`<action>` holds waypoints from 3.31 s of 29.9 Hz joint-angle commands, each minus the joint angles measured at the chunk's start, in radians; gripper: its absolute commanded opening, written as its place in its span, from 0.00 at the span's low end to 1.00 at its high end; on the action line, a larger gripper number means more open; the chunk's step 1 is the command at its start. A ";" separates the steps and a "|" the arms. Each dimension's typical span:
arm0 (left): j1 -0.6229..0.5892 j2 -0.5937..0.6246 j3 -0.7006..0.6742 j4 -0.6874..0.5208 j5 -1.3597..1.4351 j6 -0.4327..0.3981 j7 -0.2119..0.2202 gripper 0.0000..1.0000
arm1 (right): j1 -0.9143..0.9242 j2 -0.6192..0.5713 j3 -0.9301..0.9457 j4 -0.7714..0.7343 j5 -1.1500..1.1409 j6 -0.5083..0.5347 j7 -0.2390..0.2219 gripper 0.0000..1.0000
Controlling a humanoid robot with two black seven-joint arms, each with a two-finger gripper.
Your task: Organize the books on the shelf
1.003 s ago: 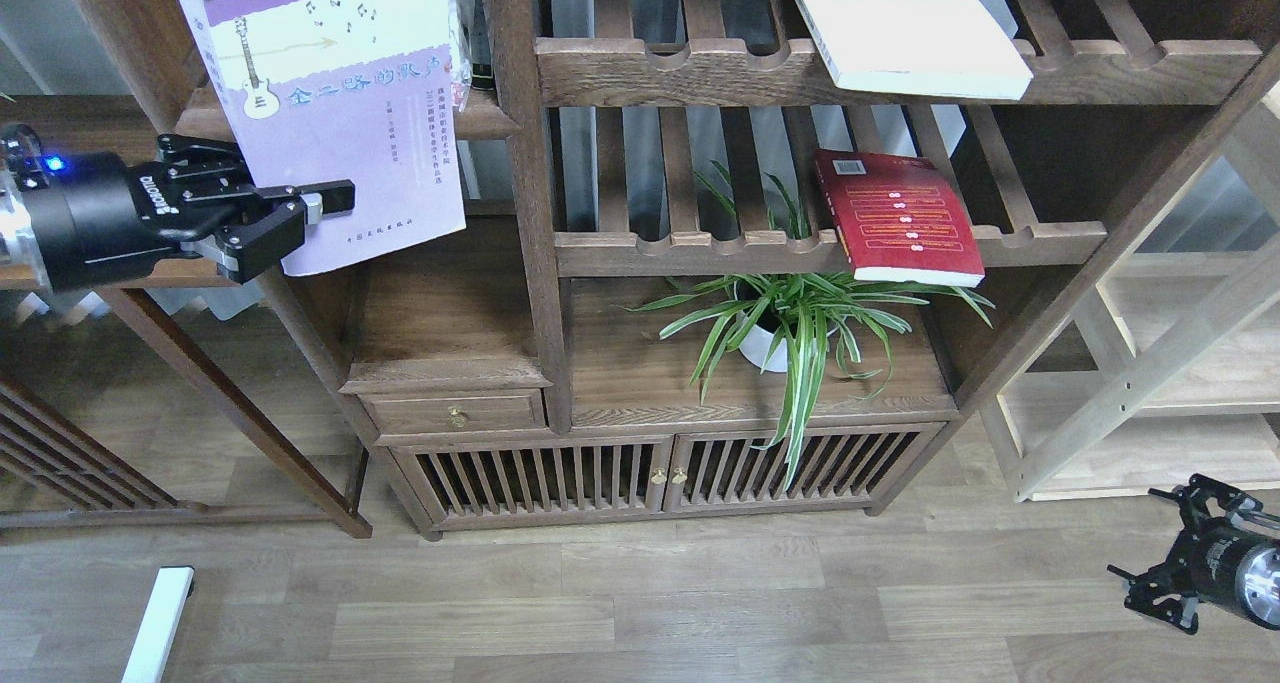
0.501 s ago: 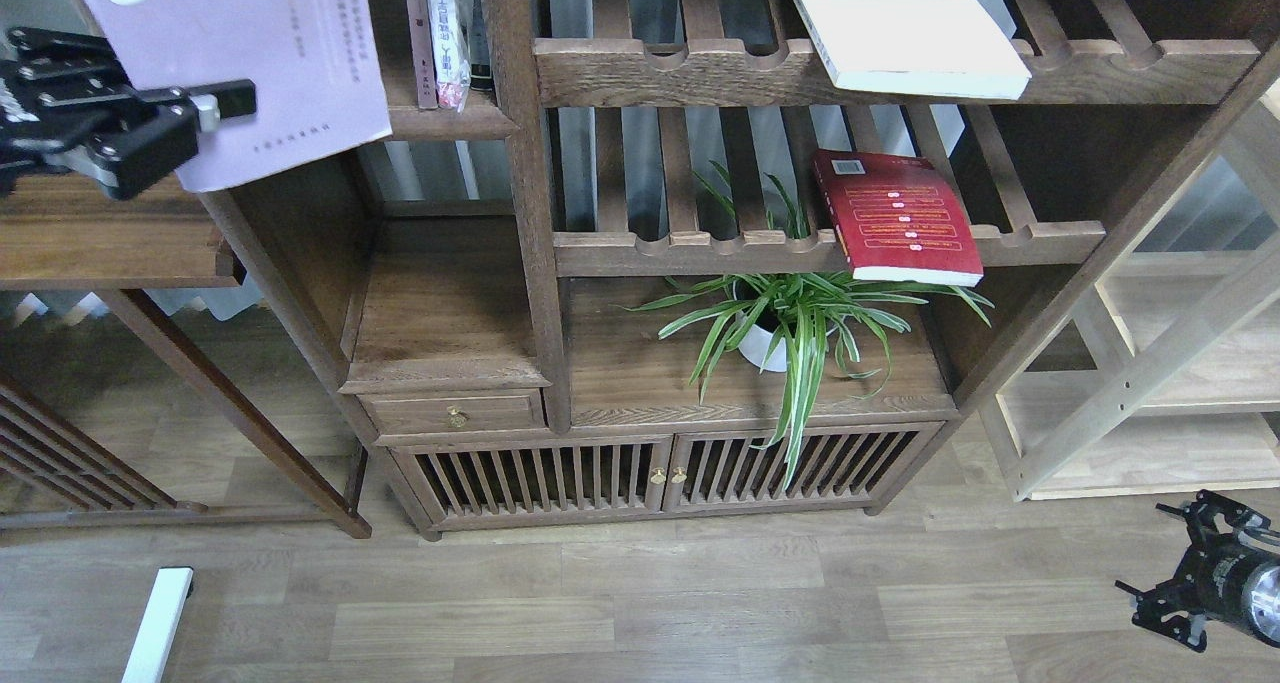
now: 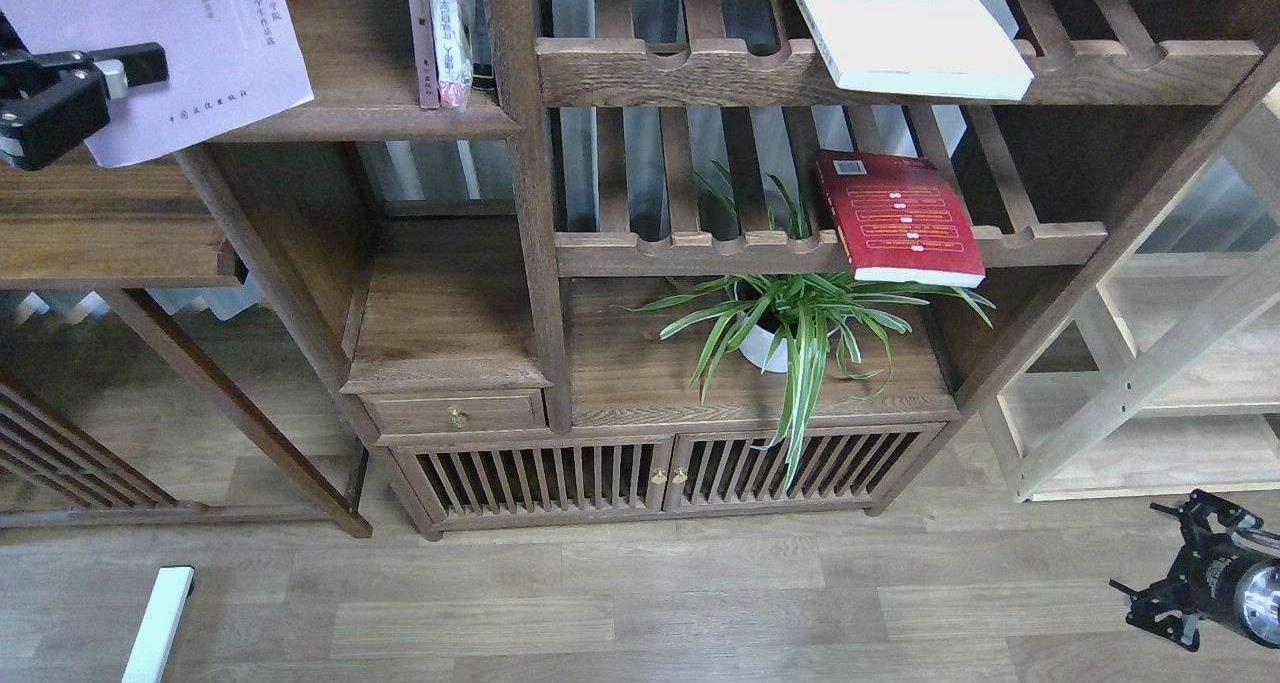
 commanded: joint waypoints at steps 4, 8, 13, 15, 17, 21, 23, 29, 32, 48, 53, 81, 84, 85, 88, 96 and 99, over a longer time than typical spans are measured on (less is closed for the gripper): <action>-0.014 -0.087 0.000 0.002 -0.002 0.195 0.021 0.01 | -0.017 -0.004 0.000 0.000 -0.001 -0.007 0.000 1.00; -0.040 -0.111 0.000 0.004 -0.004 0.278 0.036 0.01 | -0.027 -0.009 0.000 0.000 -0.003 -0.013 0.000 1.00; -0.046 -0.177 -0.001 0.027 0.001 0.400 0.070 0.01 | -0.027 -0.009 0.000 0.000 -0.003 -0.015 0.000 1.00; -0.053 -0.202 0.002 0.030 0.002 0.449 0.076 0.01 | -0.027 -0.009 0.000 0.000 -0.003 -0.015 0.000 1.00; -0.061 -0.222 0.003 0.033 0.004 0.503 0.082 0.01 | -0.027 -0.011 0.000 0.000 -0.003 -0.015 0.000 1.00; -0.067 -0.294 0.003 0.047 0.036 0.612 0.103 0.01 | -0.026 -0.012 0.002 0.000 -0.003 -0.015 0.000 1.00; -0.072 -0.335 0.005 0.056 0.050 0.661 0.110 0.01 | -0.026 -0.012 0.003 0.000 -0.003 -0.015 0.000 1.00; -0.106 -0.436 0.012 0.146 0.052 0.753 0.120 0.00 | -0.030 -0.015 0.002 0.001 -0.003 -0.015 0.000 1.00; -0.147 -0.479 0.032 0.182 0.056 0.792 0.145 0.00 | -0.035 -0.020 0.003 0.000 -0.003 -0.016 0.000 1.00; -0.264 -0.712 0.118 0.287 0.131 0.969 0.221 0.00 | -0.055 -0.030 0.009 0.002 -0.003 -0.029 0.000 1.00; -0.285 -0.740 0.150 0.318 0.145 0.969 0.231 0.00 | -0.055 -0.030 0.009 0.000 -0.001 -0.030 0.000 1.00; -0.287 -0.851 0.189 0.415 0.223 0.969 0.241 0.10 | -0.032 -0.029 0.014 -0.015 0.000 -0.022 0.000 1.00; -0.287 -0.852 0.189 0.415 0.223 0.969 0.245 0.21 | -0.027 -0.029 0.014 -0.015 0.000 -0.021 0.000 1.00; -0.287 -0.852 0.187 0.415 0.223 0.969 0.245 0.25 | -0.024 -0.030 0.014 -0.015 0.000 -0.019 0.000 1.00; -0.285 -0.851 0.184 0.416 0.223 0.969 0.245 0.36 | -0.021 -0.029 0.014 -0.015 0.000 -0.019 0.000 1.00; -0.279 -0.837 0.180 0.416 0.223 0.969 0.241 0.47 | -0.024 -0.029 0.014 -0.015 0.000 -0.021 0.000 1.00; -0.277 -0.835 0.178 0.416 0.223 0.969 0.237 0.52 | -0.026 -0.029 0.014 -0.014 0.000 -0.022 0.000 1.00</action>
